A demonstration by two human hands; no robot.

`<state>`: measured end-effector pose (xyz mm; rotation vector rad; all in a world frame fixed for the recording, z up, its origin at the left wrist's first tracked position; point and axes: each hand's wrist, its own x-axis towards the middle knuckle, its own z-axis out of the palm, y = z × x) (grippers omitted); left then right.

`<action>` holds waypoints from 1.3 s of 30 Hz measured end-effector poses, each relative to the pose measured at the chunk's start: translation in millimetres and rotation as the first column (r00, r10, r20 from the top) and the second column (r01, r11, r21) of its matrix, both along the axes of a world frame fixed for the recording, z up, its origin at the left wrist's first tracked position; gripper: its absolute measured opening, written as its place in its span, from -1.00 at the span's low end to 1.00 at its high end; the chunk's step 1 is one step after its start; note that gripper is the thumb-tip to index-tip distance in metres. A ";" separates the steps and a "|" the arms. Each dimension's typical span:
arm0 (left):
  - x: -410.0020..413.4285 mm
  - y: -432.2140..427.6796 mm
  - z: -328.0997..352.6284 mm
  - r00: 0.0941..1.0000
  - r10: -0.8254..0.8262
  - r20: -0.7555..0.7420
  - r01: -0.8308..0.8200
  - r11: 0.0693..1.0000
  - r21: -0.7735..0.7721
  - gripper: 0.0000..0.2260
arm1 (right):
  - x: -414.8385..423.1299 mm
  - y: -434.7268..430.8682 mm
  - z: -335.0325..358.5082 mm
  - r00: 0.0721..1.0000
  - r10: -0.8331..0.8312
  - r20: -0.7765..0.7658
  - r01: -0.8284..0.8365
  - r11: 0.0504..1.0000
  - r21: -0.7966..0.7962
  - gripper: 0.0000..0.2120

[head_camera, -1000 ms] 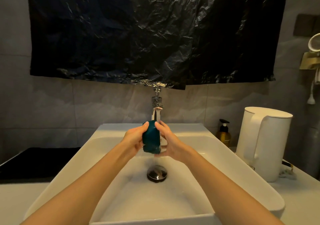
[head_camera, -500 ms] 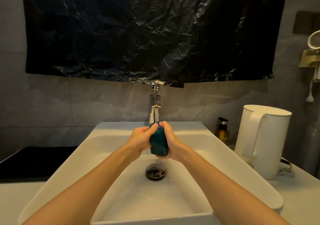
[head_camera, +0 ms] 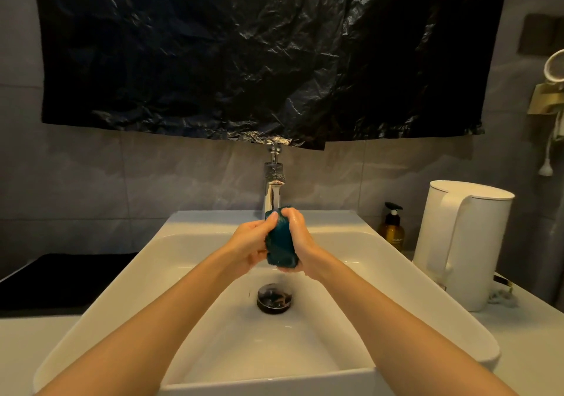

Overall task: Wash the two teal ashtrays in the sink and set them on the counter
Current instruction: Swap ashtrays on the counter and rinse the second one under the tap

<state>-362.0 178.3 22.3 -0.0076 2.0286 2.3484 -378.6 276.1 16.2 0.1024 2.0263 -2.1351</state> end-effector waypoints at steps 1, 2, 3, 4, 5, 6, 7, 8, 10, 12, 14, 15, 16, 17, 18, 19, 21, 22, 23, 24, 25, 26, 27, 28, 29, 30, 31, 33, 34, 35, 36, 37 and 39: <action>-1.9 2.0 -0.9 0.999 0.031 0.008 -0.031 0.999 0.012 -0.66 | -0.3 -2.0 -2.0 0.999 -0.015 -0.040 0.016 1.000 0.026 -0.55; -2.5 3.6 -1.6 0.998 0.057 0.012 -0.057 0.998 0.020 -0.65 | -0.2 -3.7 -2.5 0.998 -0.023 -0.061 0.026 0.999 0.041 -0.54; -1.5 5.0 -1.8 0.997 0.075 0.009 -0.076 0.997 0.024 -0.66 | -0.5 -4.1 -2.7 0.997 -0.023 -0.070 0.027 0.998 0.048 -0.54; -1.0 5.5 -2.3 0.997 0.079 -0.001 -0.079 0.997 0.022 -0.67 | 0.3 -3.7 -1.2 0.998 -0.021 -0.063 0.024 0.999 0.048 -0.54; -0.6 5.7 -2.2 0.998 0.066 -0.015 -0.065 0.998 0.016 -0.68 | 1.4 -2.2 1.0 0.999 -0.017 -0.039 0.018 0.999 0.034 -0.54; -0.2 4.4 -2.1 0.999 0.036 -0.029 -0.036 0.999 0.011 -0.68 | 2.5 -0.2 3.3 1.000 -0.005 0.014 0.005 1.000 -0.002 -0.54; 1.1 2.9 -0.8 0.999 -0.005 -0.038 0.005 1.000 0.007 -0.68 | 2.7 2.2 5.3 0.997 0.016 0.081 -0.012 0.999 -0.050 -0.53; 1.8 1.3 0.4 0.998 -0.047 -0.042 0.048 0.999 0.003 -0.69 | 2.9 5.2 6.7 0.991 0.035 0.131 -0.023 0.996 -0.089 -0.53; 2.1 -1.5 1.2 0.995 -0.089 -0.050 0.089 0.996 -0.011 -0.71 | 2.6 9.0 6.6 0.986 0.054 0.157 -0.037 0.993 -0.109 -0.53; 1.5 -3.9 1.4 0.995 -0.078 -0.061 0.077 0.997 -0.025 -0.74 | 3.3 7.4 6.7 0.989 0.065 0.133 -0.052 0.993 -0.102 -0.52; 1.2 -5.2 1.4 0.996 -0.054 -0.063 0.052 0.998 -0.047 -0.75 | 2.9 3.9 6.7 0.996 0.049 0.078 -0.043 0.996 -0.080 -0.52; 0.3 -5.2 1.6 0.997 -0.044 -0.058 0.041 0.997 -0.058 -0.75 | 3.3 3.0 6.7 0.998 0.043 0.048 -0.039 0.997 -0.067 -0.52; -0.5 -4.7 2.3 0.998 -0.033 -0.050 0.030 0.998 -0.055 -0.76 | 3.3 3.6 6.1 0.999 0.039 0.012 -0.038 0.998 -0.042 -0.53; 0.3 -3.6 3.8 0.999 -0.020 -0.034 0.019 0.999 -0.028 -0.78 | 3.0 5.5 5.1 0.999 0.042 -0.031 -0.043 0.999 -0.007 -0.55; 0.5 -2.8 5.0 1.000 -0.007 -0.010 0.007 1.000 0.011 -0.78 | 3.5 8.0 3.9 0.995 0.060 -0.079 -0.057 0.998 0.041 -0.57; 0.5 -2.7 6.1 1.000 0.003 0.015 -0.004 0.998 0.056 -0.78 | 4.6 10.2 2.9 0.988 0.088 -0.126 -0.078 0.994 0.081 -0.61; 0.4 -3.9 7.1 0.999 0.000 0.054 -0.007 0.992 0.130 -0.77 | 6.9 13.4 1.4 0.975 0.139 -0.173 -0.118 0.985 0.129 -0.67; 0.6 -5.4 7.0 0.998 -0.004 0.066 -0.007 0.987 0.158 -0.77 | 7.4 14.3 1.1 0.971 0.158 -0.179 -0.133 0.981 0.144 -0.68; 1.1 -6.6 6.5 0.997 -0.007 0.078 -0.007 0.983 0.183 -0.78 | 7.5 14.0 0.6 0.966 0.174 -0.191 -0.144 0.976 0.163 -0.69; 1.3 -7.9 5.8 0.996 -0.009 0.093 -0.010 0.979 0.202 -0.80 | 7.7 13.5 -0.3 0.961 0.184 -0.209 -0.146 0.972 0.185 -0.70; 2.2 -8.8 5.2 0.994 -0.014 0.107 -0.010 0.975 0.222 -0.81 | 8.0 12.6 -1.2 0.956 0.188 -0.225 -0.142 0.968 0.206 -0.70; 2.9 -9.3 4.5 0.993 -0.019 0.115 -0.009 0.970 0.243 -0.84 | 7.3 11.5 -2.4 0.956 0.186 -0.227 -0.136 0.966 0.218 -0.68; 3.3 -9.5 4.1 0.993 -0.023 0.118 -0.010 0.962 0.271 -0.86 | 6.4 10.0 -3.0 0.958 0.182 -0.223 -0.132 0.966 0.221 -0.64; 3.6 -10.0 3.8 0.993 -0.025 0.117 -0.011 0.954 0.301 -0.87 | 6.1 8.4 -3.4 0.960 0.173 -0.222 -0.124 0.968 0.218 -0.59; 3.9 -9.5 3.6 0.993 -0.031 0.114 -0.008 0.943 0.332 -0.87 | 6.3 6.7 -3.6 0.962 0.159 -0.220 -0.113 0.971 0.209 -0.56; 4.0 -8.4 3.3 0.993 -0.038 0.110 -0.003 0.936 0.352 -0.86 | 6.5 5.5 -3.4 0.968 0.137 -0.210 -0.097 0.977 0.192 -0.56; 4.1 -7.1 3.0 0.994 -0.040 0.101 0.001 0.932 0.361 -0.86 | 6.8 4.4 -2.7 0.976 0.113 -0.186 -0.082 0.983 0.165 -0.58; 3.3 -3.4 2.3 0.997 -0.022 0.080 -0.007 0.938 0.345 -0.86 | 5.8 3.5 -1.7 0.992 0.081 -0.102 -0.070 0.992 0.103 -0.59; 2.2 -2.3 1.9 0.997 -0.002 0.073 -0.021 0.950 0.312 -0.86 | 5.3 3.6 -2.0 0.994 0.079 -0.075 -0.072 0.993 0.090 -0.59; 2.2 -1.4 2.0 0.997 0.022 0.068 -0.040 0.962 0.270 -0.86 | 4.5 3.6 -2.8 0.994 0.092 -0.065 -0.087 0.992 0.088 -0.60; 2.2 -1.0 2.1 0.997 0.048 0.062 -0.061 0.973 0.224 -0.86 | 2.9 3.9 -3.7 0.991 0.115 -0.073 -0.108 0.990 0.092 -0.62; 2.0 -1.3 2.4 0.996 0.071 0.057 -0.080 0.979 0.189 -0.86 | 1.6 4.5 -4.1 0.986 0.139 -0.096 -0.131 0.987 0.092 -0.61; 2.0 -3.4 3.6 0.995 0.094 0.044 -0.100 0.982 0.163 -0.90 | 0.5 4.8 -4.1 0.974 0.177 -0.141 -0.167 0.983 0.082 -0.58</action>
